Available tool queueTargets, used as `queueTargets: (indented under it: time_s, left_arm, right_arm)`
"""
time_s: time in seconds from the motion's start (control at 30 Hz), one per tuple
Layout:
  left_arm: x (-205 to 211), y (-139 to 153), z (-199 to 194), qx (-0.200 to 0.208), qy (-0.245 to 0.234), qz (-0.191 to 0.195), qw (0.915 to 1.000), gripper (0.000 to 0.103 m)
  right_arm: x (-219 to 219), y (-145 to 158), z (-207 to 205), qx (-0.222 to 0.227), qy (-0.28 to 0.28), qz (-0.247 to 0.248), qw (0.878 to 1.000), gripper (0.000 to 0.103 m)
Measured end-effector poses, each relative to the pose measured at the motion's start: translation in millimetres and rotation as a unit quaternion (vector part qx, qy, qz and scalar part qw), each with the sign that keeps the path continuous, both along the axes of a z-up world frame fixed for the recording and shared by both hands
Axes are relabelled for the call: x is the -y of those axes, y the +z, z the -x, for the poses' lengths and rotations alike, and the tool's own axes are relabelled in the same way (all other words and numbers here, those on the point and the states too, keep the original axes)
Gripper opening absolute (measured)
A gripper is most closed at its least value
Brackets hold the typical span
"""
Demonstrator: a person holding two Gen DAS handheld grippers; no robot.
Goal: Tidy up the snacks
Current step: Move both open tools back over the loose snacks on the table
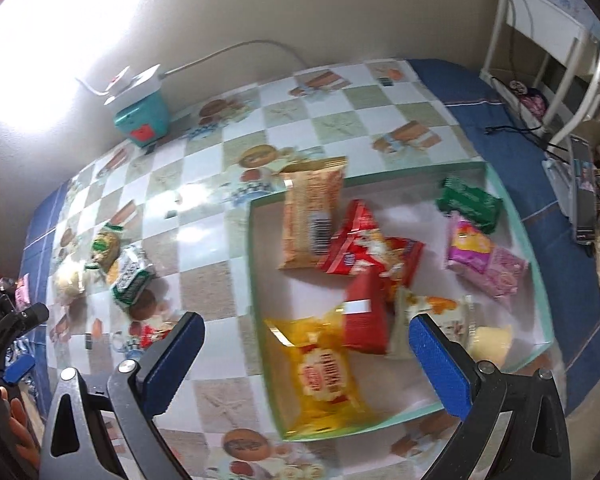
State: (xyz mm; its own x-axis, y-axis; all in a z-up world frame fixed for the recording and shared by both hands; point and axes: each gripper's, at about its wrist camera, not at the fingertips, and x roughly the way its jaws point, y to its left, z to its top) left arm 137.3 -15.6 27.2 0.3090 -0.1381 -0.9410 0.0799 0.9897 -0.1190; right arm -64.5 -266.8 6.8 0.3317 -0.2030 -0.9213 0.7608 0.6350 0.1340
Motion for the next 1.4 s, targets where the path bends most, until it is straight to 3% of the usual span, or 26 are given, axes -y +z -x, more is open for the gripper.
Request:
queueTargets:
  time_s: [0.43, 0.7, 1.13, 1.4]
  left_arm:
    - [-58.6, 4.9, -20.7, 0.007, 0.051, -0.008, 0.9987, 0.091]
    - [-85.6, -6.9, -33.8, -0.006, 0.075, -0.021, 0.9969, 0.091]
    - [-55.8, -64.3, -44.5, -0.078, 0.025, -0.047, 0.9955, 0.091]
    - [-45.6, -77.1, -45.9, -0.092, 0.013, -0.057, 0.9941, 0.091]
  right_arm:
    - [-51.8, -12.5, -52.2, -0.001, 0.063, -0.012, 0.998, 0.103]
    - [-77.4, -30.0, -77.8, -0.016, 0.09, -0.026, 0.995, 0.103]
    - [-88.0, -60.3, -97.0, -0.045, 0.098, -0.042, 0.993, 0.103]
    - [-92.8, -78.6, -105.9, -0.063, 0.107, -0.052, 0.991, 0.103]
